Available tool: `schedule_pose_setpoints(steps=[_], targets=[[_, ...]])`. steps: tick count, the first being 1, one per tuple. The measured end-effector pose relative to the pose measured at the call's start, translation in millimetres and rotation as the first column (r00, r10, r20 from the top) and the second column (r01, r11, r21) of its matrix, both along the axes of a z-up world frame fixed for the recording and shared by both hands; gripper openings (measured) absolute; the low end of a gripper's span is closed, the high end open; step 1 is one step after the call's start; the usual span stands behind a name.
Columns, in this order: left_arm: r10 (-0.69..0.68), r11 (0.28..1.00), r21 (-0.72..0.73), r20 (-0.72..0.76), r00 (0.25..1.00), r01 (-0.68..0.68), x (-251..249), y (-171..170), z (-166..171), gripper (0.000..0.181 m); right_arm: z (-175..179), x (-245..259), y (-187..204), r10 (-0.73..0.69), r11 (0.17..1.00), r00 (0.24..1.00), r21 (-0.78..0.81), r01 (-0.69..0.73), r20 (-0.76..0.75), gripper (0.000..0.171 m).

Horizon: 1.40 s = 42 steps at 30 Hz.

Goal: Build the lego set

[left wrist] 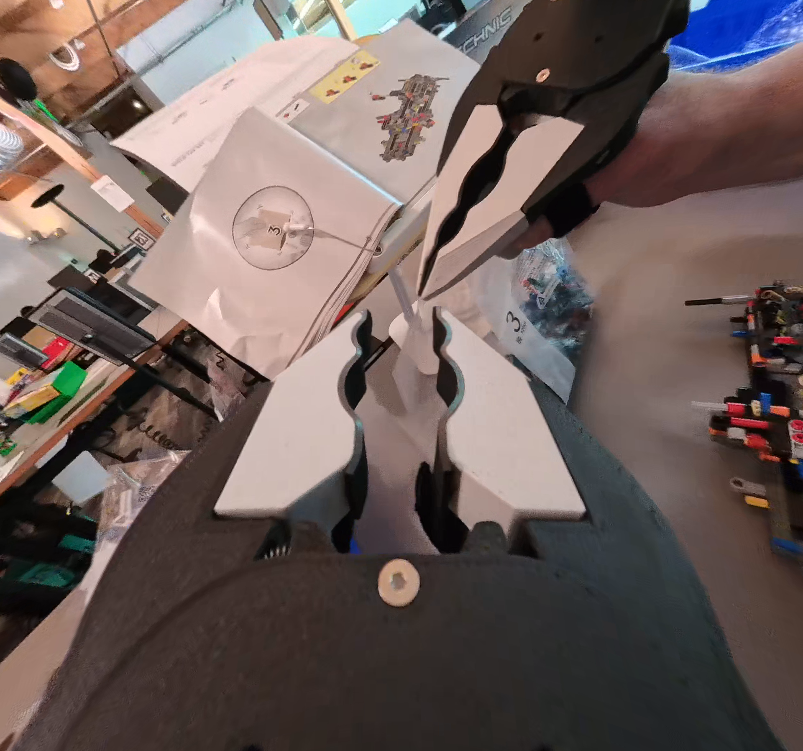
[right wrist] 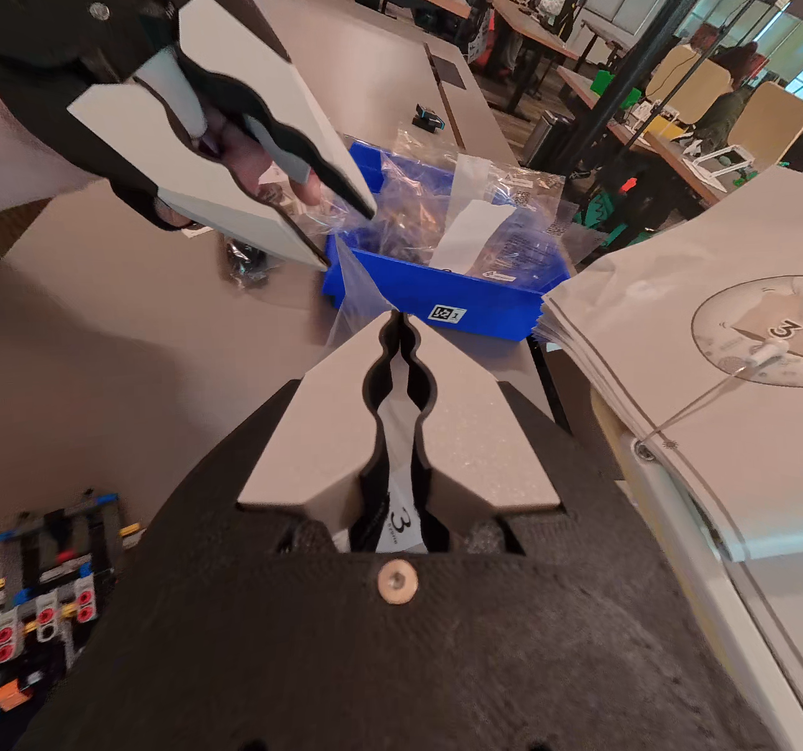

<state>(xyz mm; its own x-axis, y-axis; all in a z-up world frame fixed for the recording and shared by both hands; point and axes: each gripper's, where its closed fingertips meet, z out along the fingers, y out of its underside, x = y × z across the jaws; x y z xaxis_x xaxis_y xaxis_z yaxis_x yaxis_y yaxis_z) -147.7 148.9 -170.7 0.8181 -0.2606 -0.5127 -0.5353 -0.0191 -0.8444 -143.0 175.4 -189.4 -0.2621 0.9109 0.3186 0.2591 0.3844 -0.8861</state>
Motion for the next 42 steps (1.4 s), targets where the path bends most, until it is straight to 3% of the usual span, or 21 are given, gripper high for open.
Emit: schedule_pose_setpoints(steps=[3, 7, 12, 17, 20, 31, 39, 42], targets=[[-0.033, 0.999, -0.045, -0.062, 0.998, 0.03, 11.7, -6.5, -5.8, 0.027, -1.6, 8.8, -13.8, 0.015, 1.0, 1.0, 0.004, -0.015, 0.002, 0.0], [-0.04, 0.997, -0.075, -0.136, 0.99, 0.03, 18.2, -6.5, -18.8, 0.0, -1.6, 22.0, -30.5, 0.014, 0.999, 1.0, 0.043, -0.014, 0.005, 0.0], [-0.124, 0.987, -0.118, -0.101, 0.987, 0.112, 35.1, -21.8, -25.4, 0.0, -8.6, 39.2, -48.1, 0.036, 0.994, 0.999, 0.106, -0.038, 0.02, 0.0], [-0.194, 0.972, -0.15, -0.084, 0.977, 0.18, 48.9, -36.2, -29.6, 0.0, -7.8, 49.2, -64.6, 0.041, 0.942, 0.999, 0.333, -0.045, 0.02, 0.012], [-0.224, 0.965, -0.16, -0.098, 0.97, 0.207, 53.8, -42.0, -30.8, 0.0, -10.1, 48.5, -70.9, 0.046, 0.904, 0.998, 0.424, -0.057, 0.038, 0.004], [-0.287, 0.944, -0.192, -0.086, 0.954, 0.267, 61.4, -50.2, -31.4, 0.0, -15.1, 53.2, -79.9, 0.084, 0.836, 0.986, 0.53, -0.147, 0.141, 0.0], [-0.207, 0.924, -0.264, 0.261, 0.943, 0.276, 60.3, -49.6, -36.7, 0.0, -20.0, 52.5, -80.5, 0.03, 0.783, 0.992, 0.613, -0.102, 0.126, 0.0], [-0.113, 0.923, -0.279, 0.467, 0.877, 0.267, 53.5, -42.2, -43.1, 0.0, -24.6, 45.7, -73.7, -0.024, 0.722, 0.992, 0.688, -0.071, 0.128, 0.0]])
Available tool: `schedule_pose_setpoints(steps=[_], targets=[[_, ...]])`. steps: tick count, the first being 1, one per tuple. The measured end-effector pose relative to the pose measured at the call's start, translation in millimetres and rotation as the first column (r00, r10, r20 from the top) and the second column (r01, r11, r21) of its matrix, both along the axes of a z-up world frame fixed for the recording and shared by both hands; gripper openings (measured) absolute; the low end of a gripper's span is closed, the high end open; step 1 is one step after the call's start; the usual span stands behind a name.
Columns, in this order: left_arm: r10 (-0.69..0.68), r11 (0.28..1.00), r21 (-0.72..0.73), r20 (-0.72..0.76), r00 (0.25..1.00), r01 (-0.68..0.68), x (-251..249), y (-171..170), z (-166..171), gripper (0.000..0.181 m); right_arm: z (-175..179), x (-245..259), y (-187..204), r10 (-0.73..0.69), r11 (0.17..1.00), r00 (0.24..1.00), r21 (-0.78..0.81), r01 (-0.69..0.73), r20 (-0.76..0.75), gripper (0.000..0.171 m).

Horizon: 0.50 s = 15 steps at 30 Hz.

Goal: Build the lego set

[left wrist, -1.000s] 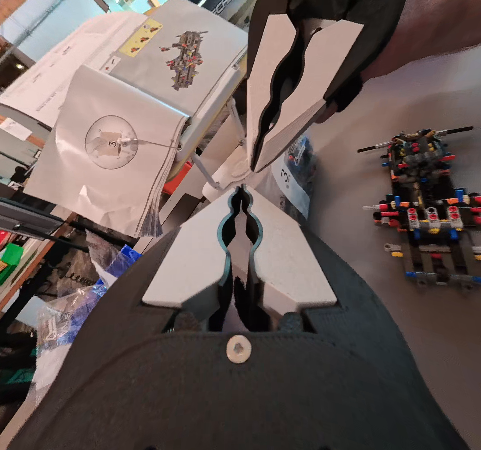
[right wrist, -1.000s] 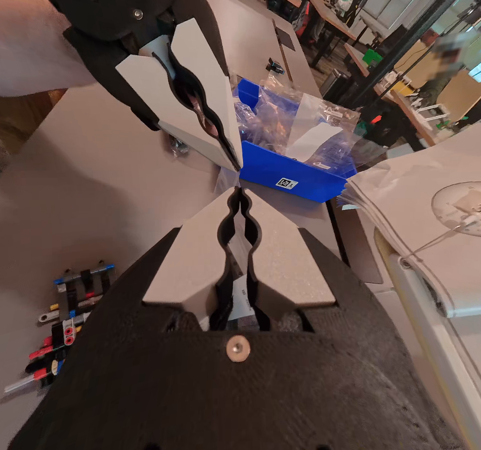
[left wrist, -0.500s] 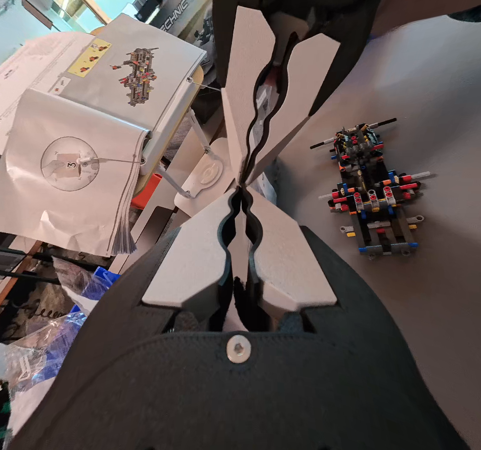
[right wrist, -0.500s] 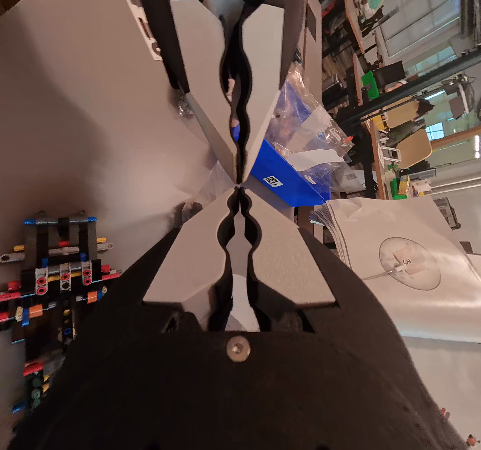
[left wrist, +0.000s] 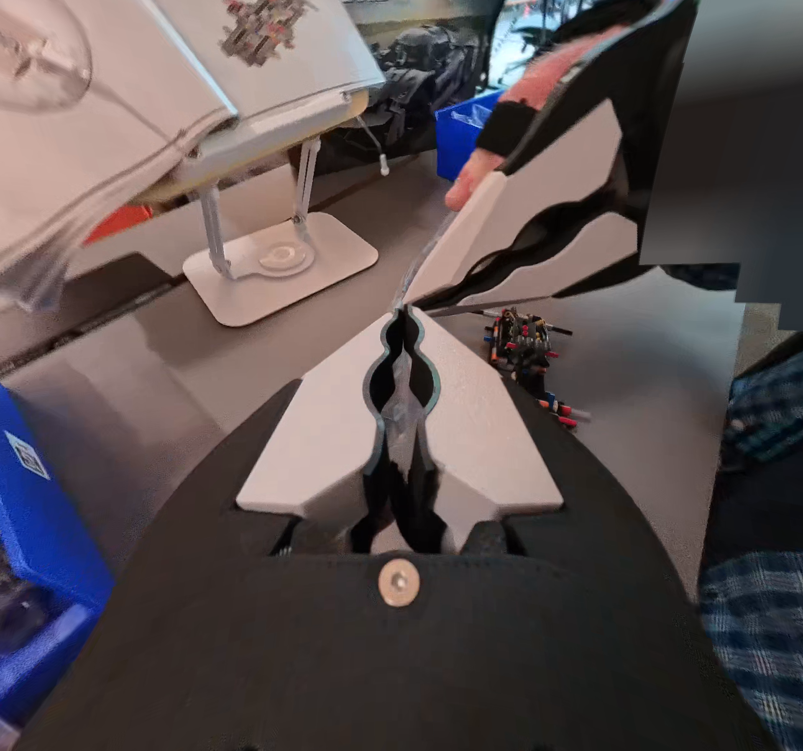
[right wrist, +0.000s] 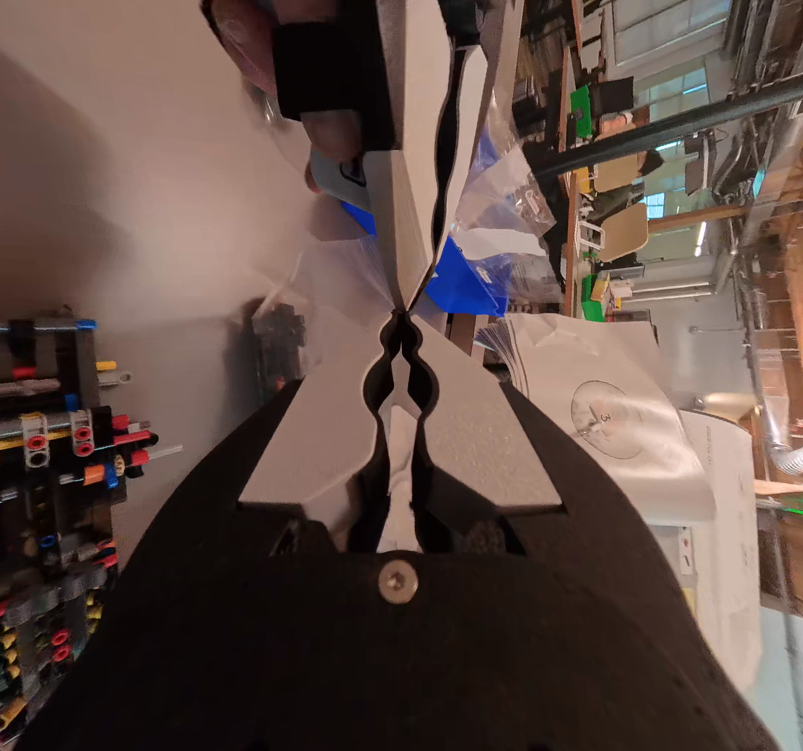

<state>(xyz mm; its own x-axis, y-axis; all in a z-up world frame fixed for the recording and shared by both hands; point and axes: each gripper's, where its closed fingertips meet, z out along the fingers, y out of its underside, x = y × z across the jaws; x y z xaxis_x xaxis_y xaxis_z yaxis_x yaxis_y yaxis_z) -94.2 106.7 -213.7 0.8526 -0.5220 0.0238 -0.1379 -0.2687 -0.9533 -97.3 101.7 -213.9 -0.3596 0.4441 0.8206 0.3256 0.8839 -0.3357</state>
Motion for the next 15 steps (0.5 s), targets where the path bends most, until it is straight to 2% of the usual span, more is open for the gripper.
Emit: schedule_pose_setpoints(steps=[4, 5, 6, 7, 8, 10, 12, 14, 15], targets=[[0.109, 0.993, -0.05, 0.071, 0.992, -0.105, -9.4, 8.1, -13.6, 0.0, -13.2, -7.8, 7.3, -0.044, 0.998, 0.999, 0.049, 0.043, 0.028, 0.0], [0.216, 0.975, -0.069, 0.07, 0.974, -0.211, -24.5, 15.6, -20.1, 0.0, -17.2, -9.8, 3.5, -0.025, 0.999, 0.999, 0.047, 0.023, 0.039, 0.0], [0.326, 0.943, -0.053, -0.029, 0.945, -0.328, -49.3, 24.4, -34.2, 0.0, -18.2, -10.4, -24.2, 0.072, 0.996, 0.997, -0.047, -0.071, 0.033, 0.0], [0.38, 0.922, -0.074, -0.009, 0.925, -0.38, -64.6, 30.0, -43.5, 0.0, -22.2, -11.9, -42.9, 0.112, 0.994, 0.993, -0.018, -0.112, 0.037, 0.0], [0.326, 0.944, -0.11, 0.155, 0.932, -0.312, -48.8, 28.8, -31.6, 0.0, -29.4, -15.1, -46.0, 0.111, 0.993, 0.993, 0.034, -0.112, 0.043, 0.0], [0.332, 0.943, -0.002, -0.038, 0.943, -0.332, -37.6, 24.1, -23.7, 0.0, -41.8, -14.1, -21.8, 0.056, 0.998, 0.995, 0.005, -0.056, 0.078, 0.0], [0.262, 0.964, -0.063, 0.057, 0.963, -0.259, -36.9, 23.4, -37.1, 0.0, -33.7, -8.8, -11.4, 0.031, 0.999, 0.998, -0.041, -0.028, 0.053, 0.0], [0.302, 0.953, -0.026, 0.023, 0.953, -0.301, -54.9, 22.1, -34.4, 0.0, -30.7, -4.8, -5.0, 0.015, 0.998, 0.999, -0.06, -0.013, 0.041, 0.0], [0.262, 0.965, -0.002, 0.009, 0.965, -0.262, -50.9, 18.5, -28.3, 0.0, -29.1, -3.1, -3.7, 0.021, 0.995, 0.999, -0.098, -0.018, 0.028, 0.0]])
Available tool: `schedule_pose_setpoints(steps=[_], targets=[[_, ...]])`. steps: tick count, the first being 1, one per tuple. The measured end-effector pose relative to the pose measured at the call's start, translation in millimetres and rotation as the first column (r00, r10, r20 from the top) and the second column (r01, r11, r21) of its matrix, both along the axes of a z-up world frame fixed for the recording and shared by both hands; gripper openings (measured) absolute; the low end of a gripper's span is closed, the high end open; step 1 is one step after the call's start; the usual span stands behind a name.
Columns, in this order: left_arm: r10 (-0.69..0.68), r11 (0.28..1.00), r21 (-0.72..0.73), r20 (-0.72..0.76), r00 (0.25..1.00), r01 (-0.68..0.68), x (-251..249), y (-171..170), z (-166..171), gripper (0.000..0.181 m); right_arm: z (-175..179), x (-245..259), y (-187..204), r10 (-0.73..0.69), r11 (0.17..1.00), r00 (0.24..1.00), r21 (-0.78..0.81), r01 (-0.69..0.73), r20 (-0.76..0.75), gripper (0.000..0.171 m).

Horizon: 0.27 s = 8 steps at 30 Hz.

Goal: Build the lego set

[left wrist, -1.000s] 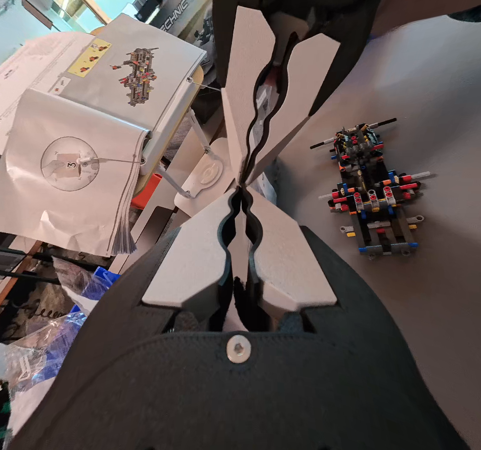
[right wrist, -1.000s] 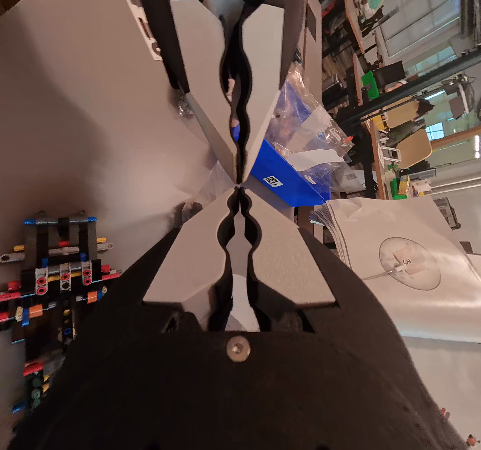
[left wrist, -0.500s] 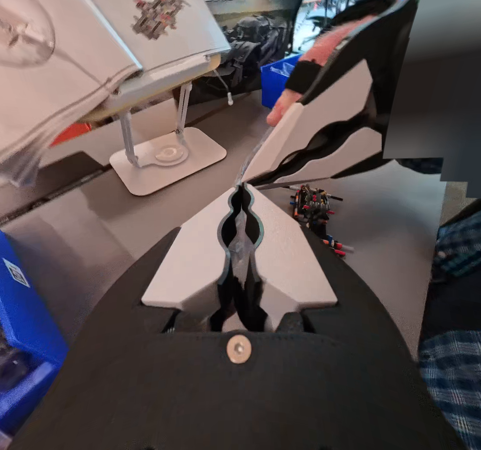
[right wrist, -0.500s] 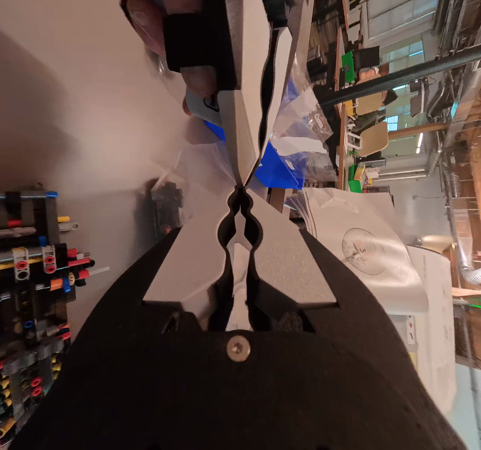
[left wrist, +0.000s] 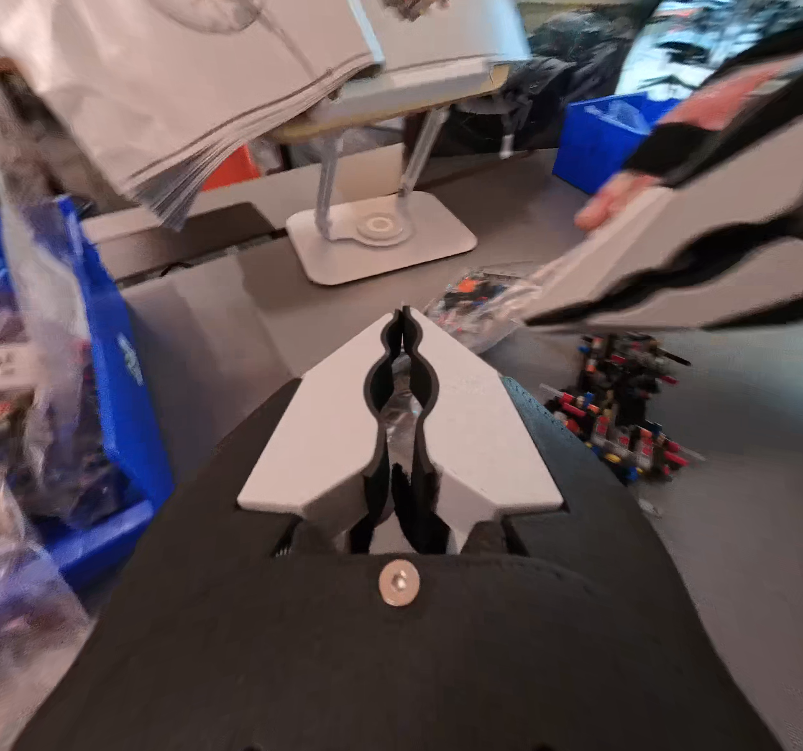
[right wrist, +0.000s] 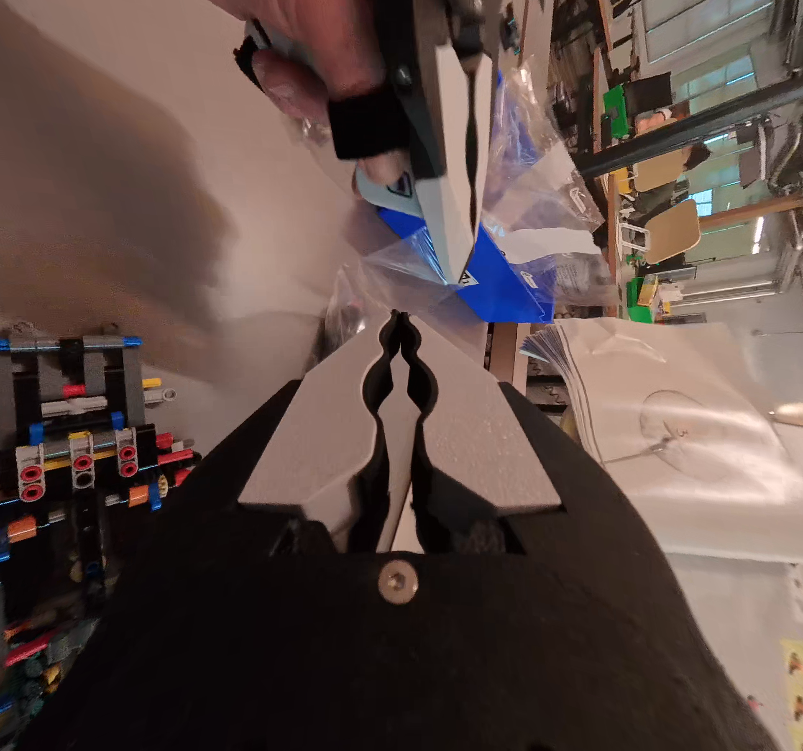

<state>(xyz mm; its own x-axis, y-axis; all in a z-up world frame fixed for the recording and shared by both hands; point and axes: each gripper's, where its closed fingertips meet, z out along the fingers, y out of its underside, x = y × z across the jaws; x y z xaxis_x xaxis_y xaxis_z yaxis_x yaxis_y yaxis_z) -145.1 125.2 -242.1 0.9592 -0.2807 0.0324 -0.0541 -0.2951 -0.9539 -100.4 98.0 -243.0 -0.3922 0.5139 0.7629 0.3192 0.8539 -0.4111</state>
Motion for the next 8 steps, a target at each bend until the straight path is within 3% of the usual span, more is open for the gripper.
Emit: schedule_pose_setpoints(steps=[4, 8], targets=[[-0.123, 0.991, 0.047, -0.033, 0.992, 0.125, 21.0, -13.9, 14.8, 0.0, 3.8, 6.7, 9.4, -0.005, 0.999, 1.0, -0.052, 0.005, -0.006, 0.0], [-0.126, 0.986, 0.104, -0.063, 0.99, 0.132, 24.5, -21.1, 29.9, 0.0, 5.9, 11.0, 8.8, 0.001, 0.996, 1.0, -0.087, -0.001, -0.007, 0.0]])
